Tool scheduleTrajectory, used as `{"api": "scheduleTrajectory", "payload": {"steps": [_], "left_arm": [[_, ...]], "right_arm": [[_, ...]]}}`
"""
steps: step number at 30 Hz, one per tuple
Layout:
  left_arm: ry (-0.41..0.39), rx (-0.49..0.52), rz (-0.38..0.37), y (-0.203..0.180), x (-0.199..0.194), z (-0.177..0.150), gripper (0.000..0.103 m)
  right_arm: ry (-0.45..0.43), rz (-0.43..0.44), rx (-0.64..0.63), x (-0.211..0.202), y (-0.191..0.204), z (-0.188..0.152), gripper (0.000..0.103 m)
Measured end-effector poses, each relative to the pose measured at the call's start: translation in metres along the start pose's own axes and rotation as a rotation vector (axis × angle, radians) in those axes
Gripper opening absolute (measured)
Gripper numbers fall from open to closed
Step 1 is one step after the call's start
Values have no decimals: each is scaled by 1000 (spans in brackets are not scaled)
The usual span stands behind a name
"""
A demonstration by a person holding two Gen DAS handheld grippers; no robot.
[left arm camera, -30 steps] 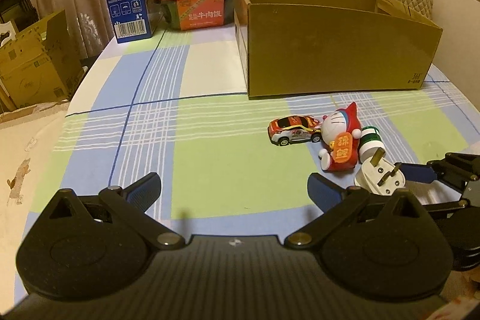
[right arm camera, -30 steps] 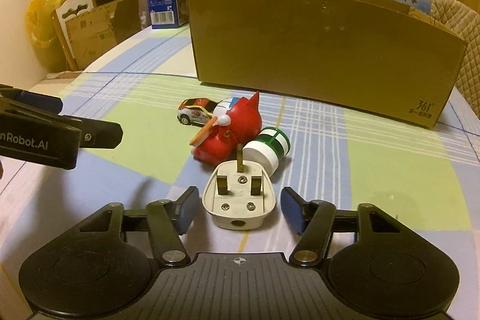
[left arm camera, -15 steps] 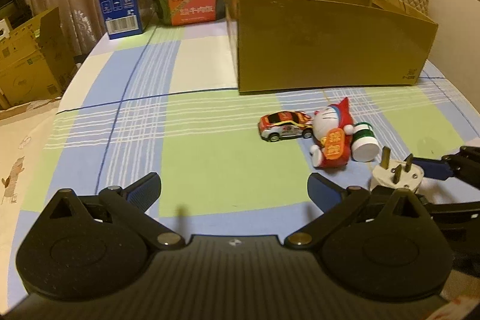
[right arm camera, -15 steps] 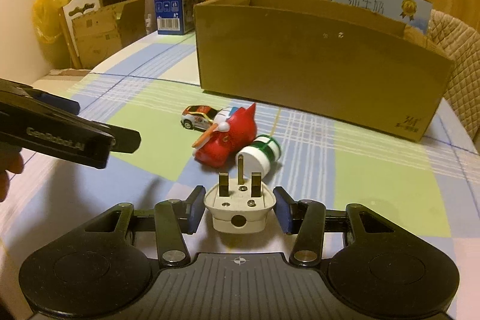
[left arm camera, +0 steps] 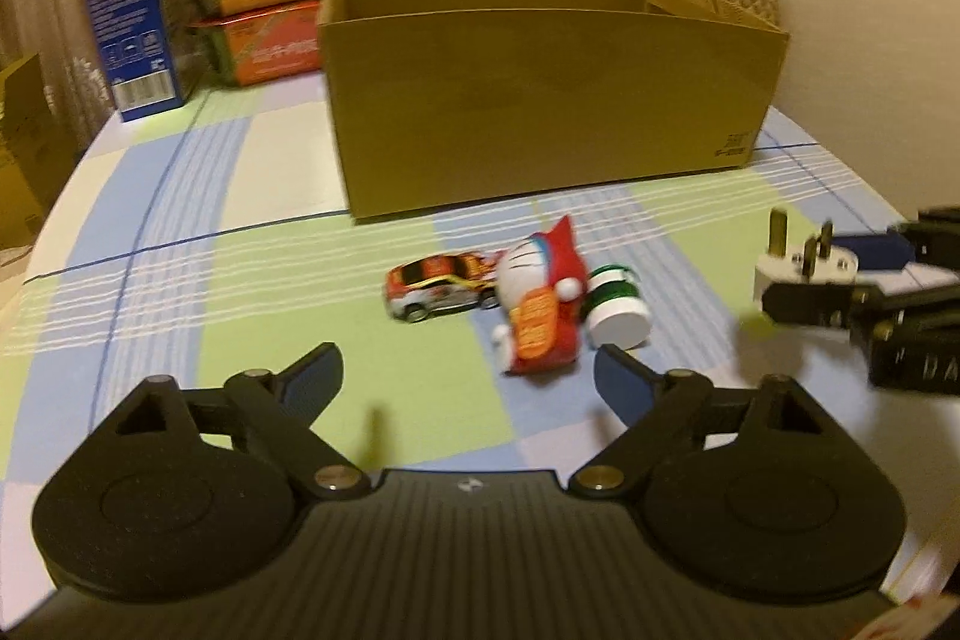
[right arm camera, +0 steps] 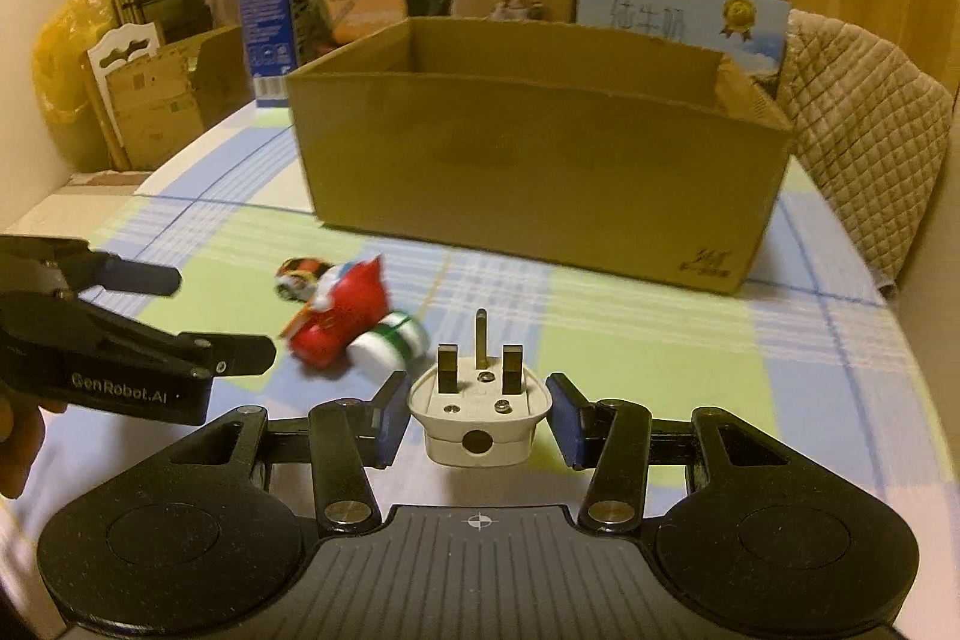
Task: Organize rigid objects
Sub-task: 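Grasp the white three-pin plug with the right gripper while the left approaches the red cat figurine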
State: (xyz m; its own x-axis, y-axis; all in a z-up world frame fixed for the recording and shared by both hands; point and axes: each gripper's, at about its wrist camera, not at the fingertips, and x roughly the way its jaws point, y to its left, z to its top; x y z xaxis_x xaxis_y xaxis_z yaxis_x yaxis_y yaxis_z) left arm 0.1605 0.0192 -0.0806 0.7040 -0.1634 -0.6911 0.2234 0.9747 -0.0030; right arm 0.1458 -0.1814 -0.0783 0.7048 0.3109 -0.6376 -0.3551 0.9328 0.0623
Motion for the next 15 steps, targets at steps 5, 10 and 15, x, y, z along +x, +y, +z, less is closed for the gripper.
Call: {"api": "scheduleTrajectory", "payload": {"steps": [5,10,15], "left_arm": [[9,39,-7,-10,9,6,74],[26,94,-11,-21,27,13,63],[47,128,-14,-26,40,16,47]], "right_arm": [[-1,-16,12,-2,-24,8,46],[17,-12,71,2,-36,6,46],[15,-7,93,4,-40,8,46]]}}
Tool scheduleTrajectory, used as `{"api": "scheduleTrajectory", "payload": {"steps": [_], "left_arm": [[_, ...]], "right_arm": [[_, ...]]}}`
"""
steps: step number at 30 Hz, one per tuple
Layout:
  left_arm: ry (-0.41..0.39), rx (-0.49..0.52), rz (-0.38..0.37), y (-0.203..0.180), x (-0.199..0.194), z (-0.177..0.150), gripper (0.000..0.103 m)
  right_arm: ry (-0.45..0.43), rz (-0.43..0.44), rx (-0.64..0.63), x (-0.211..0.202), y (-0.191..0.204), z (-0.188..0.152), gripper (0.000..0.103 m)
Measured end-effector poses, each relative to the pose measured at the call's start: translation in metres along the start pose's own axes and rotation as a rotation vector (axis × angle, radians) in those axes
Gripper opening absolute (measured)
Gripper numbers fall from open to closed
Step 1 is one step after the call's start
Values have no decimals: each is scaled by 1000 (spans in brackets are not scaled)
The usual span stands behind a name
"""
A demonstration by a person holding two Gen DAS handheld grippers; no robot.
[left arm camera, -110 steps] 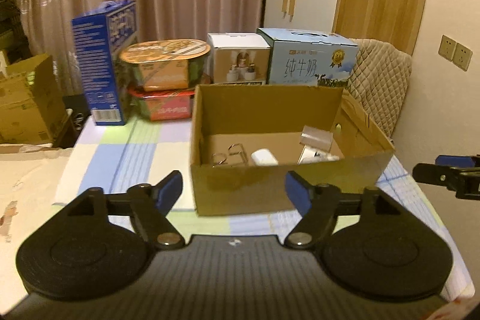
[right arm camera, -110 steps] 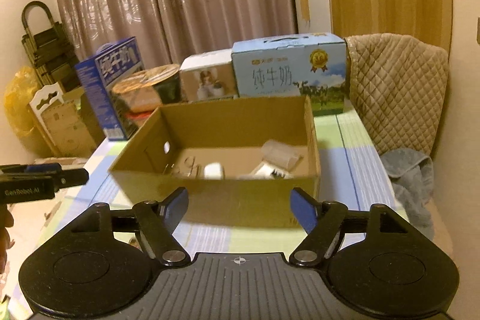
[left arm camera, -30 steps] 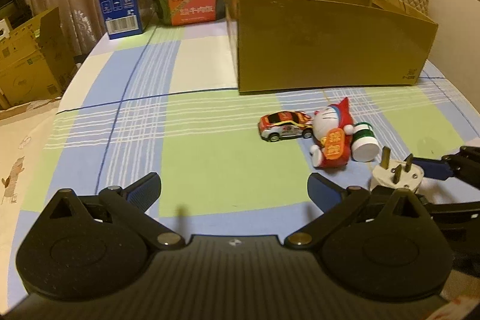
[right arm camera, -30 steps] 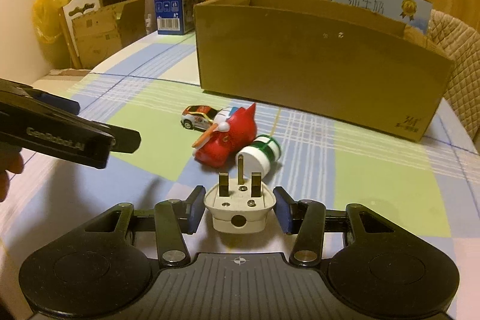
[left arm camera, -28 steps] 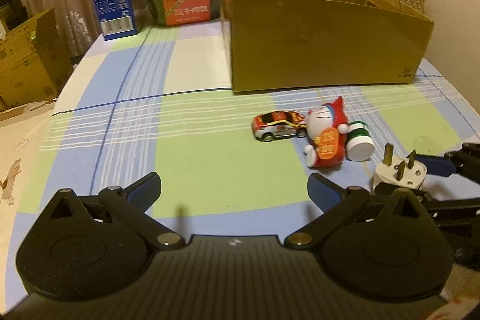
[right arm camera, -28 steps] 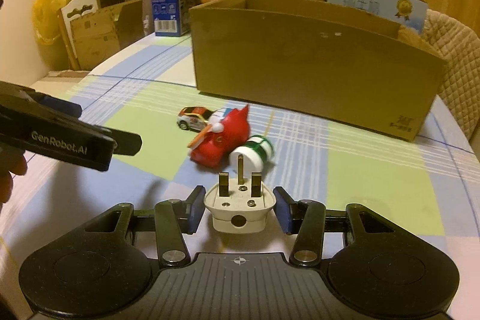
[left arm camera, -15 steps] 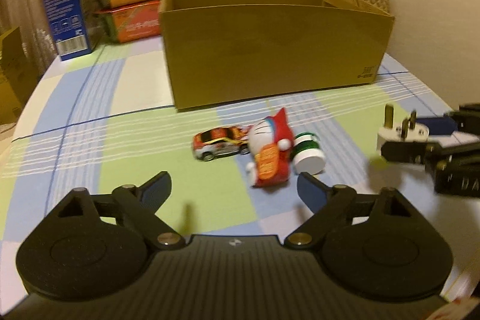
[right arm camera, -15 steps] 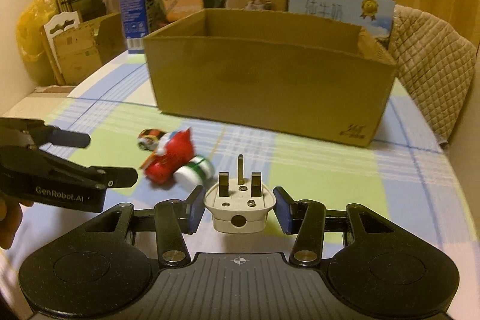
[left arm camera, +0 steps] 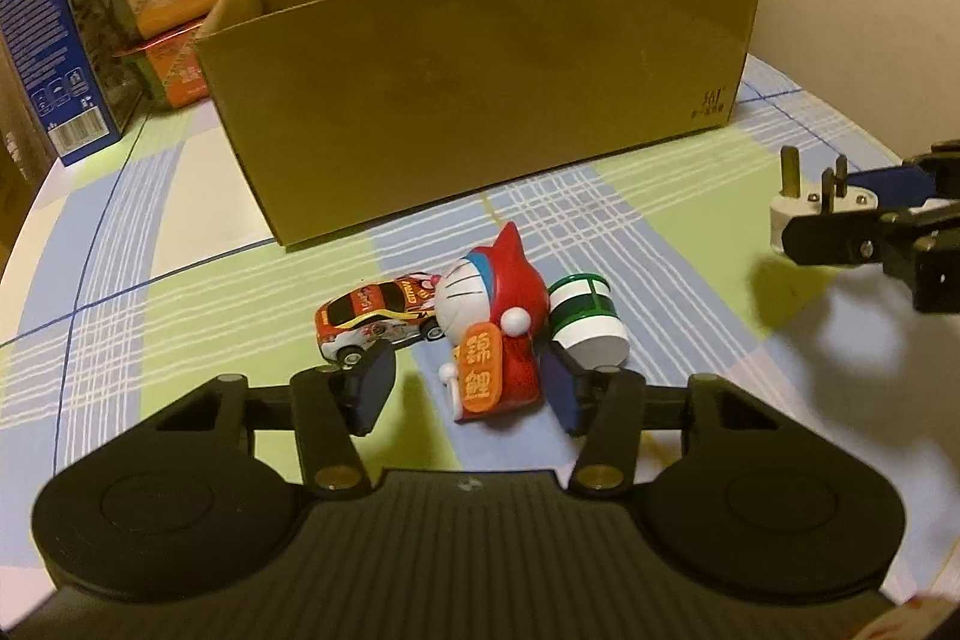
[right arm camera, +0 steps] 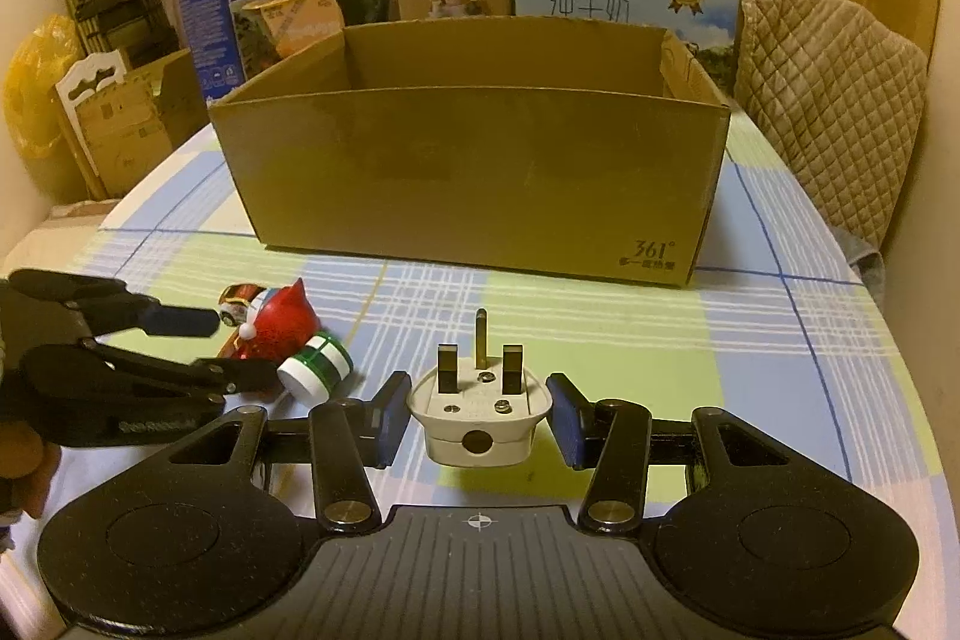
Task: Organize rigid objects
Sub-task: 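Grasp the white three-pin plug with the right gripper while the left approaches the red cat figurine, then grasp the red cat figurine with the left gripper and lift it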
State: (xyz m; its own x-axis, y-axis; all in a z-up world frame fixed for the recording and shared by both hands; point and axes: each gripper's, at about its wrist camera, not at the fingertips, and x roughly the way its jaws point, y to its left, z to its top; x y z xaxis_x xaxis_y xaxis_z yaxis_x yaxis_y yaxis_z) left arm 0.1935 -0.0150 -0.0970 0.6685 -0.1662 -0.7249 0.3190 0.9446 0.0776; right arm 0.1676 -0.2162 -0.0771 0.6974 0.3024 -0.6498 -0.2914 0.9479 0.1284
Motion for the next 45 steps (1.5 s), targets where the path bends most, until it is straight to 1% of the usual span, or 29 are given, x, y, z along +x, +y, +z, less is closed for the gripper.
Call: {"api": "scheduleTrajectory", "payload": {"steps": [4,11,15,20,24,32,38,45], "left_arm": [[3,5,-5,-2,5,2,44],[12,15,-17,-5,11,4,31],[15,8,-15,-5,12,5,30],[40,-51,-24,0,8,5,30],[25,-76,-27,2,-1,5,30],[-9,-121,-20,3,-21,6,30],[-18,-172,-19,4,-27,8,30],[-26,-189,-15,0,-28,12,30]], "right_arm": [[5,6,17,3,-1,1,46],[15,17,31,8,1,2,46],[16,19,34,9,0,2,46],[17,20,42,9,0,2,46],[18,25,65,10,-3,2,46],[-11,29,92,4,-2,6,46],[-32,28,76,0,1,7,46],[-39,28,67,0,3,7,46]]}}
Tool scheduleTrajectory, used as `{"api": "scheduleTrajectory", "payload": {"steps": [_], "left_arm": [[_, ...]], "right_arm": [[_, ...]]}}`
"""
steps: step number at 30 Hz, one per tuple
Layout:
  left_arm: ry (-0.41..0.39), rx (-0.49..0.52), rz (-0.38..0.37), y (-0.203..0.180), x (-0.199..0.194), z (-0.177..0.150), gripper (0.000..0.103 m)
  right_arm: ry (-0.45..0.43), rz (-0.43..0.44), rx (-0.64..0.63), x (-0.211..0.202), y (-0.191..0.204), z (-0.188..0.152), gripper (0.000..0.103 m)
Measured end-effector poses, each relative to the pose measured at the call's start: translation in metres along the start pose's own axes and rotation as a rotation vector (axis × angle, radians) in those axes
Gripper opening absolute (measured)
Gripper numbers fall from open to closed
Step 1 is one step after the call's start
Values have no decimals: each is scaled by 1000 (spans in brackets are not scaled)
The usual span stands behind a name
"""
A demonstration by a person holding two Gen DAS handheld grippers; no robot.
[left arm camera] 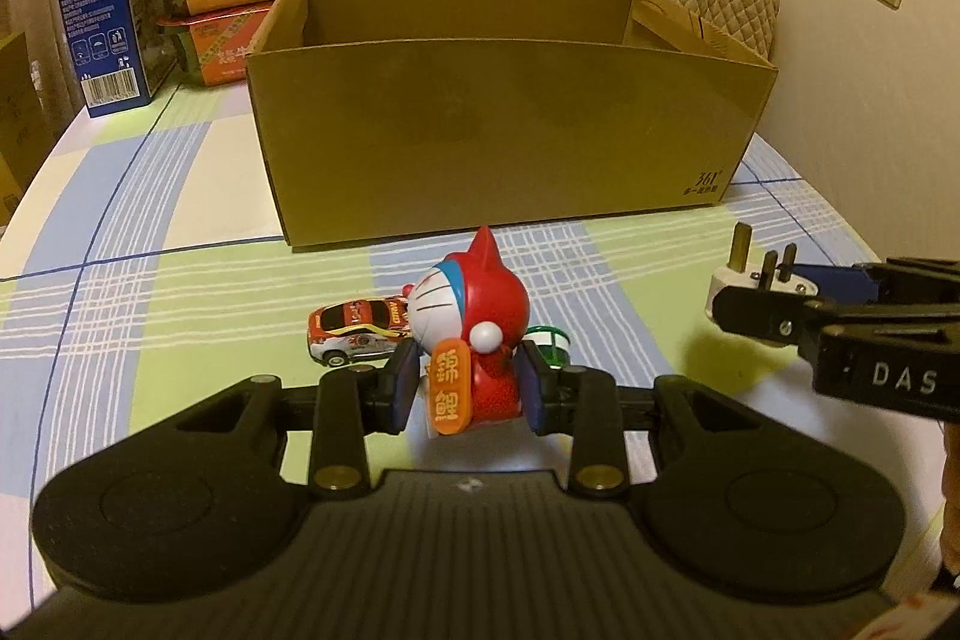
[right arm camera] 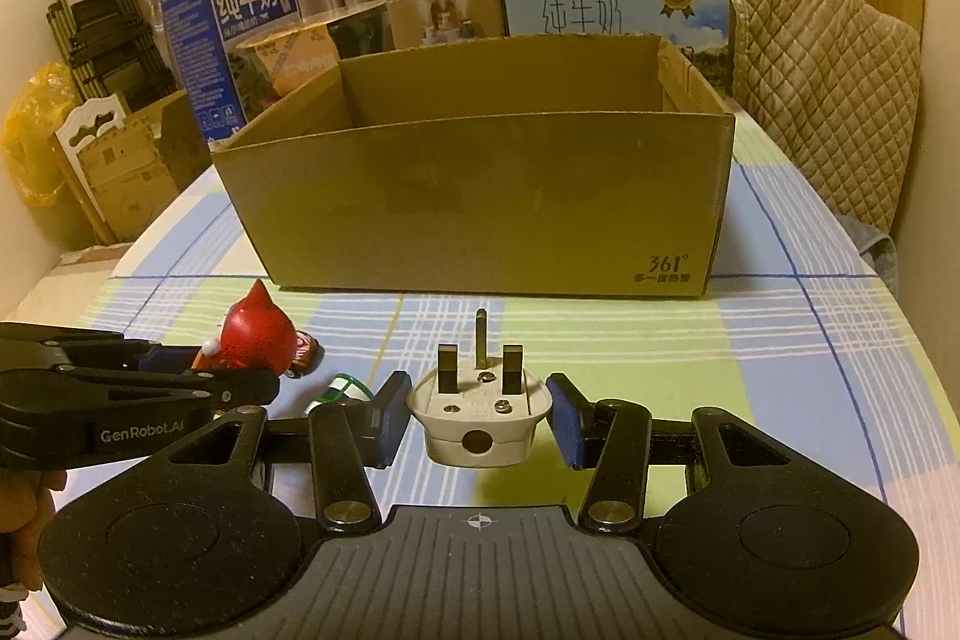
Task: Organize rigid objects
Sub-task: 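Grasp the red cat figurine with the left gripper and lift it, then carry the figurine and white plug over the cardboard box with both grippers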
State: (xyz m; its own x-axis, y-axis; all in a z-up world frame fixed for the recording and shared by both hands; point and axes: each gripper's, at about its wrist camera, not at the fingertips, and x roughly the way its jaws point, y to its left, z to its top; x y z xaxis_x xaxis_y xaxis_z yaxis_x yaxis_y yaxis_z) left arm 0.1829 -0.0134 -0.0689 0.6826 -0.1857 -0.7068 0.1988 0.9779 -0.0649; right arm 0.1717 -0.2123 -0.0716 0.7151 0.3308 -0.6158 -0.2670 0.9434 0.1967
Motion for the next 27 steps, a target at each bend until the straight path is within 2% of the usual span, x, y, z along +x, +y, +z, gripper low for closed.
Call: {"api": "scheduleTrajectory", "payload": {"steps": [17,22,27], "left_arm": [[-21,-2,-29,-9,0,6,30],[-58,4,-36,-16,-5,21,30],[-89,36,-51,-20,-14,41,30]], "right_arm": [[-2,1,0,0,-1,2,46],[-22,9,12,-7,-4,15,46],[-59,9,-12,-18,-9,43,46]]}}
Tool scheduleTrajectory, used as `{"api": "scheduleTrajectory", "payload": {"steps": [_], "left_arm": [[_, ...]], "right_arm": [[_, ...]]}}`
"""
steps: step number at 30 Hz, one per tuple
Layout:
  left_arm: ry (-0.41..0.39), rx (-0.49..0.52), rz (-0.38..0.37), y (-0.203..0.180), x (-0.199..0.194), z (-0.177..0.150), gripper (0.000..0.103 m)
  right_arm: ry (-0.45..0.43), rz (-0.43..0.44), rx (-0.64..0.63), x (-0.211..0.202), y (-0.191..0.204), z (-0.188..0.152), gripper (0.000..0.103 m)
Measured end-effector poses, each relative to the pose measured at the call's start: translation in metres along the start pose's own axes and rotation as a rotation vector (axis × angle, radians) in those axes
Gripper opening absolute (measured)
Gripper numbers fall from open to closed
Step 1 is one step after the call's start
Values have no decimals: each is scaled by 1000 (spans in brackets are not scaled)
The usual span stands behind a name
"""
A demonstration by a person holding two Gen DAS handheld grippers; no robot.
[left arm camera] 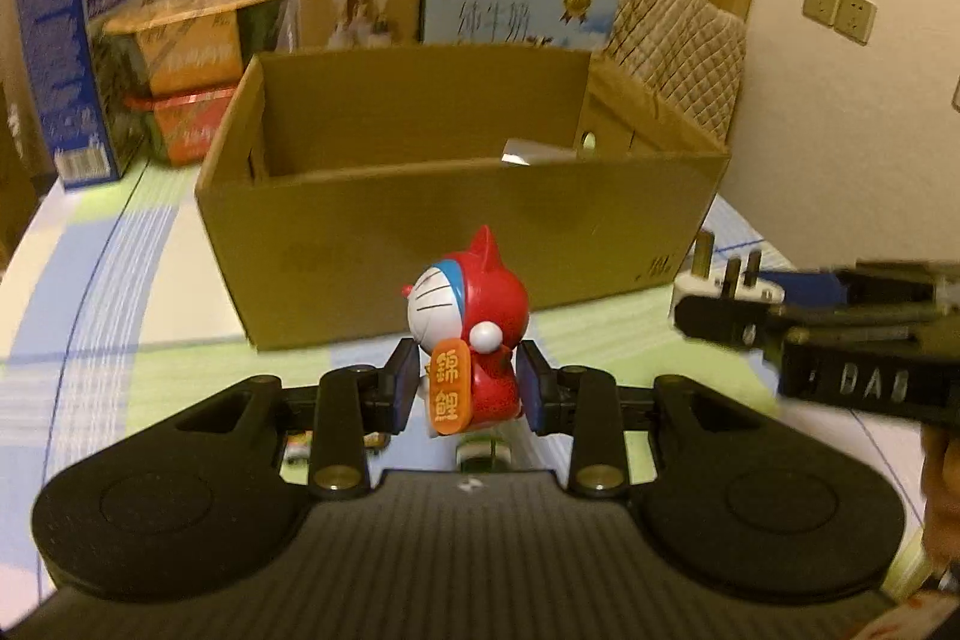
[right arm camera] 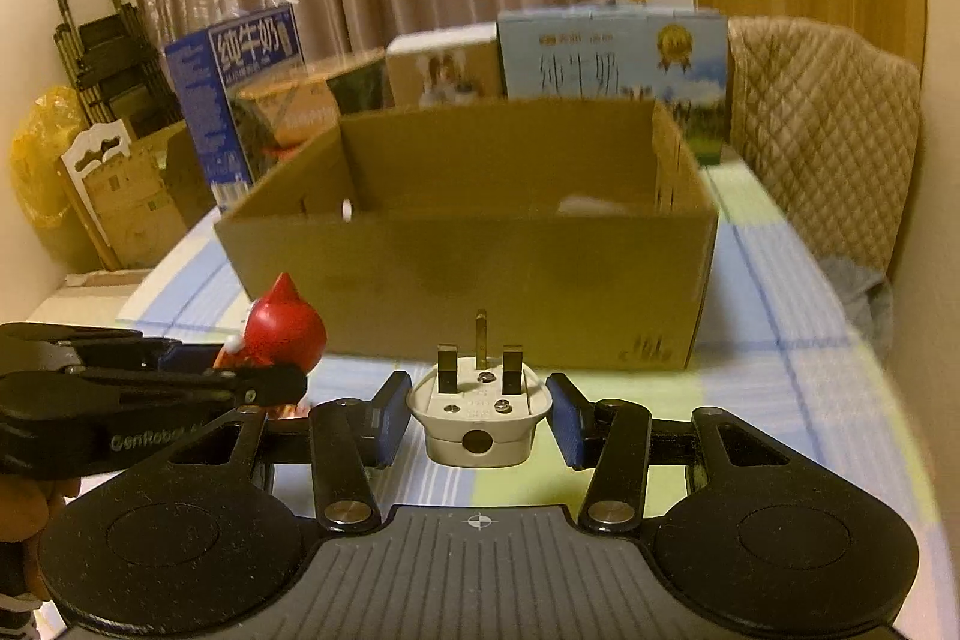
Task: Organize rigid objects
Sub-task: 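Carry the figurine and white plug over the cardboard box with both grippers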
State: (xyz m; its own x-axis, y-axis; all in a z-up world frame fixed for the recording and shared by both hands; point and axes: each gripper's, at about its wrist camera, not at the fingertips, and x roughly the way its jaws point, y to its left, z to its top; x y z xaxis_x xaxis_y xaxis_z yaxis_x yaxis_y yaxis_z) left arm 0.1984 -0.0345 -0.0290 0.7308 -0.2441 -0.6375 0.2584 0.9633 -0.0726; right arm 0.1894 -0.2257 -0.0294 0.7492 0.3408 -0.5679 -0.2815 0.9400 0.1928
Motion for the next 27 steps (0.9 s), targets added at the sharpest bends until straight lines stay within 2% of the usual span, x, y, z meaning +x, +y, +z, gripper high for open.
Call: {"api": "scheduleTrajectory", "payload": {"steps": [6,13,19,27], "left_arm": [[-6,48,-20,4,-1,48,30],[3,59,-14,13,12,98,30],[17,25,-16,21,28,116,30],[43,-12,-19,28,46,122,30]], "right_arm": [[-40,-6,-11,-7,-17,53,46],[-33,-33,-42,11,-26,108,46],[-8,-44,-45,34,-29,126,46],[28,-53,-37,56,-39,126,46]]}}
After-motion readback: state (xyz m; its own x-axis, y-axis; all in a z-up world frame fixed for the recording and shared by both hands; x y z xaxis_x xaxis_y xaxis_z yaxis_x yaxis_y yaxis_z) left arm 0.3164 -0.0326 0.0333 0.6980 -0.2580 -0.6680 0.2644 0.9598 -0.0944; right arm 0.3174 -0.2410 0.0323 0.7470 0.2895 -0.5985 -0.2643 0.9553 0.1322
